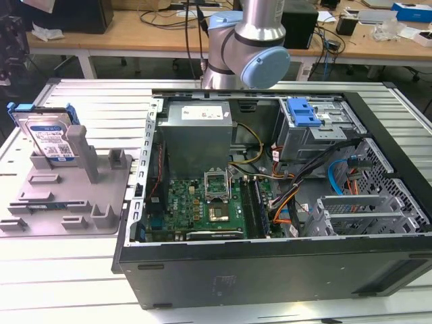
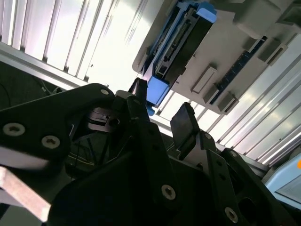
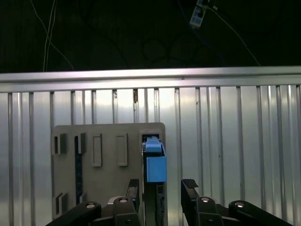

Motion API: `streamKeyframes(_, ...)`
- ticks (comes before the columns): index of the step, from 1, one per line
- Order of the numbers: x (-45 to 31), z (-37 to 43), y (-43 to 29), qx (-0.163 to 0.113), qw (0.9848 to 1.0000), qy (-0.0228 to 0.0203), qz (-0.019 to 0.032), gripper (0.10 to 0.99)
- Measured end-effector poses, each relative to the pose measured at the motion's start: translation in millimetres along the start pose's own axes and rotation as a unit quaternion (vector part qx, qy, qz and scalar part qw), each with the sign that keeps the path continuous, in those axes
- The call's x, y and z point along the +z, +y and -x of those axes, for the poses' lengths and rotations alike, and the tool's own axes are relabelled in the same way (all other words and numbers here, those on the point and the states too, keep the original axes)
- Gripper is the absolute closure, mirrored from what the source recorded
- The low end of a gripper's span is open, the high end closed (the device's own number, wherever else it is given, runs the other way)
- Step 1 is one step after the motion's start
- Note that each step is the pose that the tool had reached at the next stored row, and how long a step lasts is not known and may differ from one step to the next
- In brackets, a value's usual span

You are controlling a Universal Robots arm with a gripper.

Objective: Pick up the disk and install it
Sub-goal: 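Pick up the disk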

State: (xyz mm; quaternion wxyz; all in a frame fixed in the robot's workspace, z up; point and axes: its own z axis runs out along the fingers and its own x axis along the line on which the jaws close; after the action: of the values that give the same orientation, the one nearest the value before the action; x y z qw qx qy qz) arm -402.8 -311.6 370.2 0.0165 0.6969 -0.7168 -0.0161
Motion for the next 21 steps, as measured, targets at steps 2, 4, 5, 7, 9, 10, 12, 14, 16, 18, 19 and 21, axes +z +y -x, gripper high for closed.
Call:
streamKeyframes(2, 1.8, 0.0, 0.2, 0.0, 1.0, 0.0, -0.0001, 0.604)
streamKeyframes(4, 3.2, 0.0, 0.4, 0.0, 1.0, 0.0001, 0.0, 0.604)
streamKeyframes(5, 4.1, 0.0, 0.4, 0.0, 1.0, 0.0001, 0.0, 0.604)
streamKeyframes(7, 5.6, 0.0, 0.5, 0.0, 1.0, 0.0001, 0.0, 0.604)
streamKeyframes(9, 7.0, 0.0, 0.5, 0.0, 1.0, 0.0002, -0.0001, 0.604)
streamKeyframes(10, 8.1, 0.0, 0.6, 0.0, 1.0, 0.0002, -0.0001, 0.604)
streamKeyframes(12, 9.5, 0.0, 0.7, 0.0, 1.0, 0.0003, -0.0001, 0.604)
streamKeyframes(14, 10.9, 0.0, 0.9, 0.0, 1.0, 0.0003, -0.0001, 0.604)
streamKeyframes(16, 12.5, 0.0, 1.2, 0.0, 1.0, 0.0003, 0.0, 0.604)
streamKeyframes(18, 13.7, 0.0, 1.4, 0.0, 1.0, 0.0003, -0.0001, 0.604)
streamKeyframes(19, 14.3, 0.0, 1.6, 0.0, 1.0, 0.0004, 0.0, 0.604)
streamKeyframes(21, 15.5, -0.1, 1.9, 0.0, 1.0, 0.0004, -0.0001, 0.604)
